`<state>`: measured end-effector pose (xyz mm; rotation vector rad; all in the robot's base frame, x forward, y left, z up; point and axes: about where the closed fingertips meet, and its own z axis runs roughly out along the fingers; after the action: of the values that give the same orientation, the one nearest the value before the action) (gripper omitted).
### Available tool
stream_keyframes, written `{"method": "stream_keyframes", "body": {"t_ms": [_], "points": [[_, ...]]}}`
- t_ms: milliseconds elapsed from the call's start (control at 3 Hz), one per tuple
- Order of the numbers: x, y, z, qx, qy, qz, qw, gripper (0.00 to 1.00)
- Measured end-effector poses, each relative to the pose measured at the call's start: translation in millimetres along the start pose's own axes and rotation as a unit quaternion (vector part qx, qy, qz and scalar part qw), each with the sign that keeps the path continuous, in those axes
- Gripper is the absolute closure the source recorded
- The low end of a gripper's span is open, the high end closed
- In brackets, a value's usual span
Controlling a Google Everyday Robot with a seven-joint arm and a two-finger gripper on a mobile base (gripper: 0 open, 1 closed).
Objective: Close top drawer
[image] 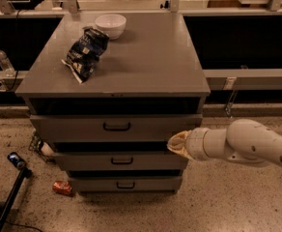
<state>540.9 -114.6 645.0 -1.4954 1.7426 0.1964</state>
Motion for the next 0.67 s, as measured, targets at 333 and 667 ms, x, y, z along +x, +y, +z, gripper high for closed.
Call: {"method": "stream_keyframes", "body": {"t_ms": [333,667], "points": [[-31,30,-37,-0.050,-0.069,0.052,0.9950,1.00],[-52,46,-65,-0.062,-0.106,0.090,0.9883,1.00]]}}
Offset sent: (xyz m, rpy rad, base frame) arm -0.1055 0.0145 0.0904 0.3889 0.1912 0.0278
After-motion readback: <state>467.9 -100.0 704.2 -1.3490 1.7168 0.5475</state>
